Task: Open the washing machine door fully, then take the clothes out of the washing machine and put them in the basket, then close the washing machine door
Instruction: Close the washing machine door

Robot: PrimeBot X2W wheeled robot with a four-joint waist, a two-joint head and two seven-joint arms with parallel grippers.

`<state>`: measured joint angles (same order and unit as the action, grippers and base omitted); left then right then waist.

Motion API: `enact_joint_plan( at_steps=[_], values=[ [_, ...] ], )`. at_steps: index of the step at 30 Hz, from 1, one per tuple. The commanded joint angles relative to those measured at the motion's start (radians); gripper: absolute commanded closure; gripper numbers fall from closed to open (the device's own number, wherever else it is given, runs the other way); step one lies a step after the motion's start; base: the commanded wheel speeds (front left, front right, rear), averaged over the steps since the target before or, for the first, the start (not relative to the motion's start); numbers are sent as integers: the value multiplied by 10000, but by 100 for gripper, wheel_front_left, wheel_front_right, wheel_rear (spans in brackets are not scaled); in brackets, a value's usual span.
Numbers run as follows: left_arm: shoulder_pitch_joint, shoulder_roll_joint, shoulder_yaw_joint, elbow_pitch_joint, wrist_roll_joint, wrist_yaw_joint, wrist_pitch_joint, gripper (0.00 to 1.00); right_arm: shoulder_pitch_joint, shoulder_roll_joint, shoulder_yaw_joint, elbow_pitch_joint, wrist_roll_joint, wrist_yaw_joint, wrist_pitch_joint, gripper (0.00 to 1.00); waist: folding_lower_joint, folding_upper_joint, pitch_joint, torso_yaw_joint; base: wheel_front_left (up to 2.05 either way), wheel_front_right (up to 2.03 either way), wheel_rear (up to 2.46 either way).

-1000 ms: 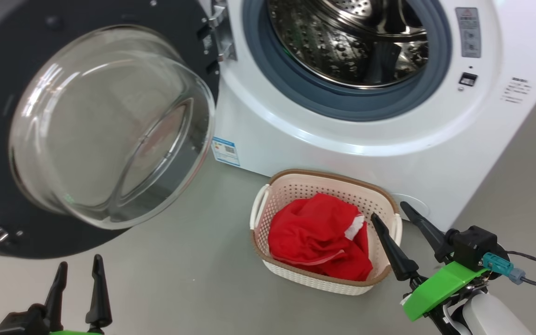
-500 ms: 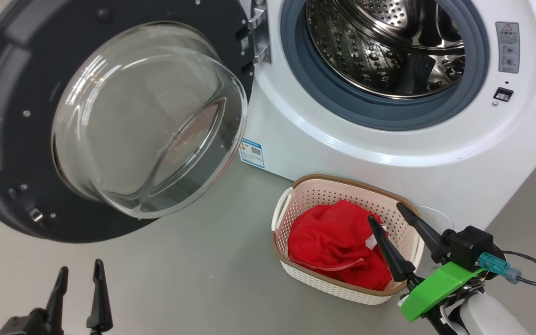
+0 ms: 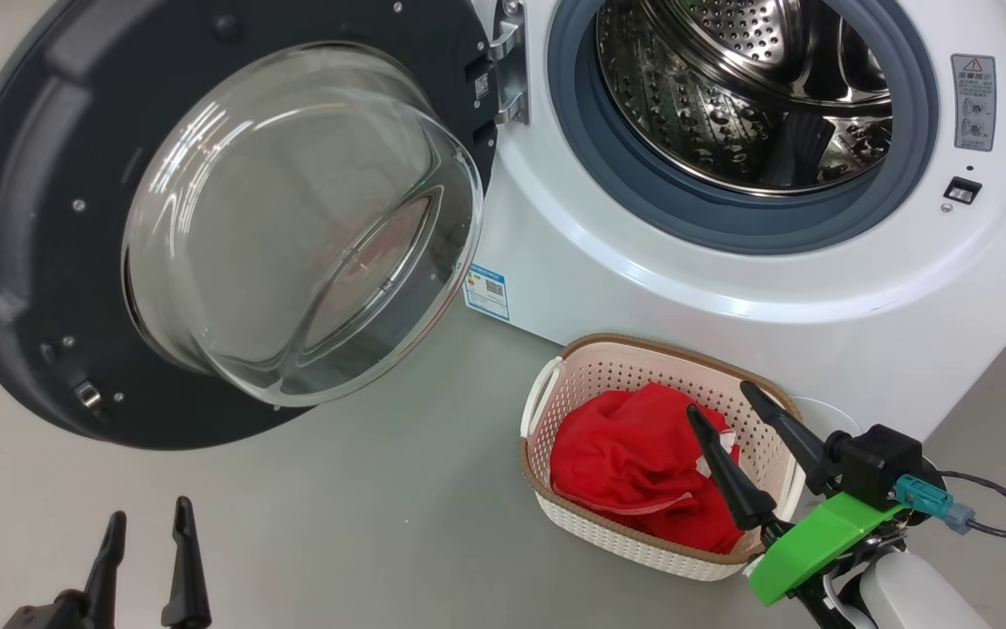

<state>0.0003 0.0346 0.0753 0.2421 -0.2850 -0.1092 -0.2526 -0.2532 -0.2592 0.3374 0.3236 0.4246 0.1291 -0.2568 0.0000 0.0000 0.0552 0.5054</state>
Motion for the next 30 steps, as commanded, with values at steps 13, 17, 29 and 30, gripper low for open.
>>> enact_joint_plan(
  at_steps=[13, 17, 29, 30],
  values=[
    [-52, 157, 274, -455, -114, 122, -92, 0, -364, -8, 210, -232, 95, 16, -49, 0, 0, 0, -26, 19, 0, 0, 0],
    [-46, 157, 231, -529, -135, 150, -92, 0, -375, -11, 227, -232, 105, 16, -49, 0, 0, 0, -47, 6, 0, 0, 0],
    [-486, 201, 915, -1651, -1030, -51, -92, 100, -324, -29, 207, -248, 103, 16, -49, 0, 0, 0, -53, 38, 0, 0, 0],
    [-599, 264, 1062, -1860, -1149, -83, -92, 100, -314, -28, 207, -252, 99, 16, -49, 0, 0, 0, -51, 34, 0, 0, 0]
  ],
)
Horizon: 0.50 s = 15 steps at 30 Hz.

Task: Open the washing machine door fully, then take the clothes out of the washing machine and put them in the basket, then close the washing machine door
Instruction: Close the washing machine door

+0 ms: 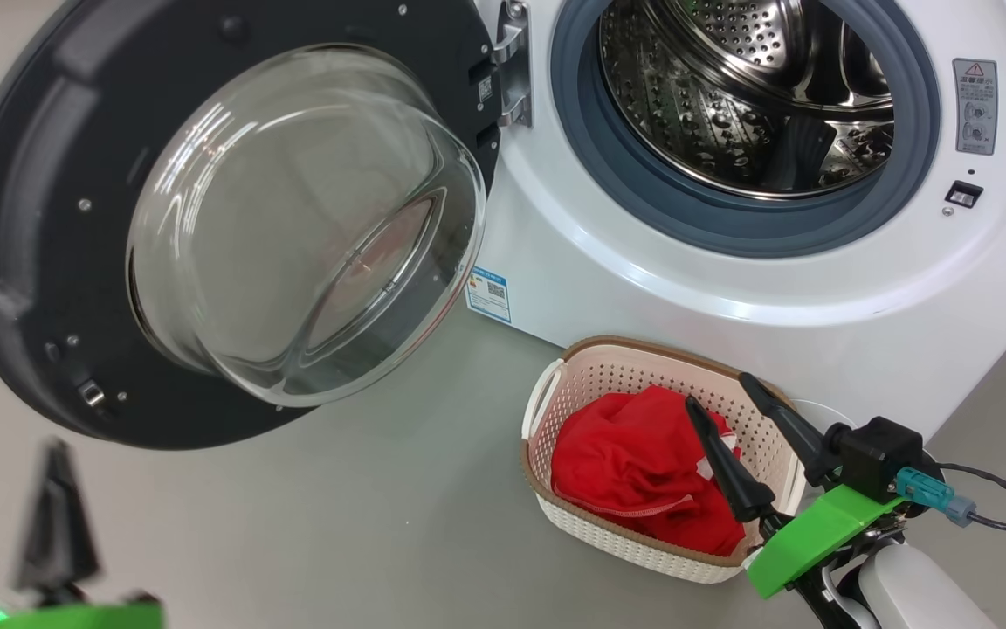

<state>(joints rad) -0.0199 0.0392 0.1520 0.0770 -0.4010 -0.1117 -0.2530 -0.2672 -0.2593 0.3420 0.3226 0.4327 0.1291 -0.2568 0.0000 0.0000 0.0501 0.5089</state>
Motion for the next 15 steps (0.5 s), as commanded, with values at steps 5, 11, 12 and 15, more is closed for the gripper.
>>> enact_joint_plan(
  at_steps=[5, 11, 12, 15],
  values=[
    [-1223, 1033, 845, -872, -913, -153, -69, 100, -135, -49, 161, -257, 4, 16, -49, 0, 0, 0, 57, -29, 0, 0, 0],
    [-2900, 2621, 1405, -790, -2685, -184, 470, 100, -122, -81, 172, -260, -22, 16, -49, 0, 0, 0, 181, -87, 0, 0, 0],
    [-3176, 2957, 1415, -653, -2868, -185, 542, 100, -132, -87, 181, -259, -31, 16, -49, 0, 0, 0, 212, -102, 0, 0, 0],
    [-4045, 3599, 1562, 10, -3913, -187, 924, 100, -160, -105, 202, -254, -54, 16, -49, 0, 0, 0, 313, -141, 0, 0, 0]
  ],
)
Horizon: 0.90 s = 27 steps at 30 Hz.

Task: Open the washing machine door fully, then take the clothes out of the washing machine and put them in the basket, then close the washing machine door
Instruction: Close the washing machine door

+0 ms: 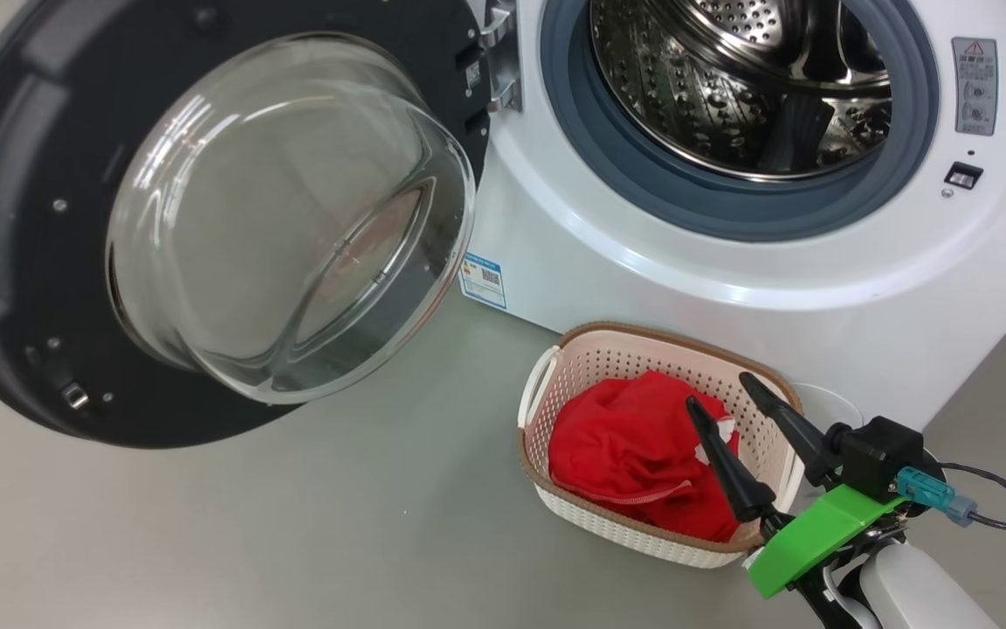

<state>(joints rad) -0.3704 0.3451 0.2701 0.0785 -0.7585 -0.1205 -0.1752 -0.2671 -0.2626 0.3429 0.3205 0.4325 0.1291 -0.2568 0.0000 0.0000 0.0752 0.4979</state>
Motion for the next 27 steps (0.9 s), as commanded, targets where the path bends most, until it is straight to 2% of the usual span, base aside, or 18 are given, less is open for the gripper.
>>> enact_joint_plan(
  at_steps=[1, 6, 12, 19, 24, 27],
  values=[
    [-823, 777, 430, 260, -690, -99, 284, 100, -179, -74, 207, -232, -62, 16, -49, 0, 0, 0, 103, -57, 0, 0, 0],
    [-2188, 1763, 484, 2072, -2573, -100, 1407, 100, -298, -111, 266, -197, -97, 16, -49, 0, 0, 0, 357, -142, 0, 0, 0],
    [-3584, 2612, 268, 4340, -4014, -100, 2741, 100, -419, -172, 301, -154, -129, 16, -49, 0, 0, 0, 595, -185, 0, 0, 0],
    [-4691, 3048, -272, 6400, -5198, -101, 4914, 100, -578, -260, 386, -116, -161, 16, -49, 0, 0, 0, 838, -197, 0, 0, 0],
    [-5255, 3195, -224, 7506, -5785, -101, 5909, 100, -701, -279, 503, -90, -181, 16, -49, 0, 0, 0, 1006, -252, 0, 0, 0],
    [-5666, 3296, -270, 8218, -6207, -101, 6909, 100, -828, -346, 609, -58, -176, 16, -49, 0, 0, 0, 1180, -302, 0, 0, 0]
  ],
)
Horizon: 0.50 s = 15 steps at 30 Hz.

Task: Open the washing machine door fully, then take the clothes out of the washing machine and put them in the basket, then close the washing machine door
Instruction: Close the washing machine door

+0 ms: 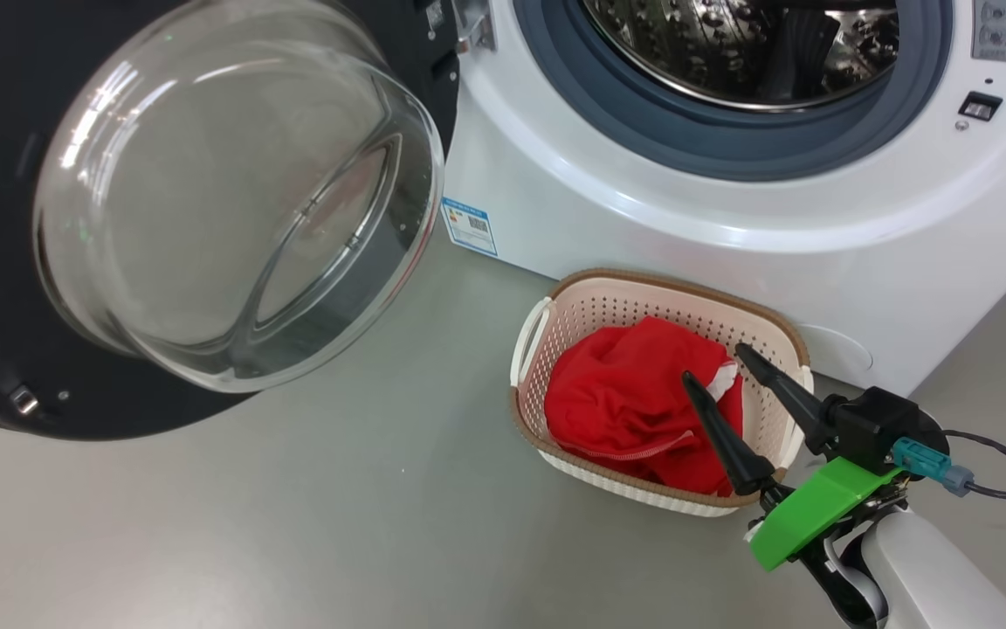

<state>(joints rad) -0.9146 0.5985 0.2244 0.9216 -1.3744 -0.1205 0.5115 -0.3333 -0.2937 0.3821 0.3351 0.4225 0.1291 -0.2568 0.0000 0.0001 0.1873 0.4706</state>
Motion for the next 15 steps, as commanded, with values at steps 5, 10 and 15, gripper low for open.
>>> enact_joint_plan(
  at_steps=[5, 10, 15],
  values=[
    [-498, 847, 225, 237, -565, -101, 1141, 100, -302, -135, 282, -175, -77, 16, -49, 0, 0, -1, 264, -82, 0, 0, 0],
    [-366, 839, 50, 82, -776, -101, 1970, 100, -414, -175, 335, -141, -85, 16, -49, 0, 0, -1, 410, -114, 0, 0, 0],
    [-75, 767, -95, -197, -1010, -101, 2765, 100, -518, -203, 371, -114, -89, 16, -49, 0, 0, -1, 517, -102, 0, 0, 0]
  ],
)
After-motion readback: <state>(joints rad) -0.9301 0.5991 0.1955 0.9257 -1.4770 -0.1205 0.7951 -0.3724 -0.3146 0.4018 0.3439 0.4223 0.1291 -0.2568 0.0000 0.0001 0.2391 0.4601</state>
